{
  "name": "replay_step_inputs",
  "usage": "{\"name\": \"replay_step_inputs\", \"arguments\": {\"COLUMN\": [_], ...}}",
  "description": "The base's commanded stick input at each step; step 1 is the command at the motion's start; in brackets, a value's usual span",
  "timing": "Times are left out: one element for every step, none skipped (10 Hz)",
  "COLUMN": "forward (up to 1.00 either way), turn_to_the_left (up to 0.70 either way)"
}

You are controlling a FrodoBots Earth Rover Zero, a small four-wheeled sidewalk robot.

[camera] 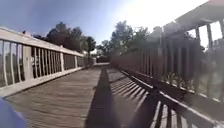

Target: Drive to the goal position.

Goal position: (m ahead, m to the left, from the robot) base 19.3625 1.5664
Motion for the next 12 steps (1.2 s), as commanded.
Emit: {"name": "replay_step_inputs", "arguments": {"forward": [0.7,0.7,0.7,0.7,0.7,0.7,0.7,0.7,0.7,0.7,0.7,0.7], "turn_to_the_left": [0.0,0.0,0.0,0.0,0.0,0.0,0.0,0.0,0.0,0.0,0.0,0.0]}}
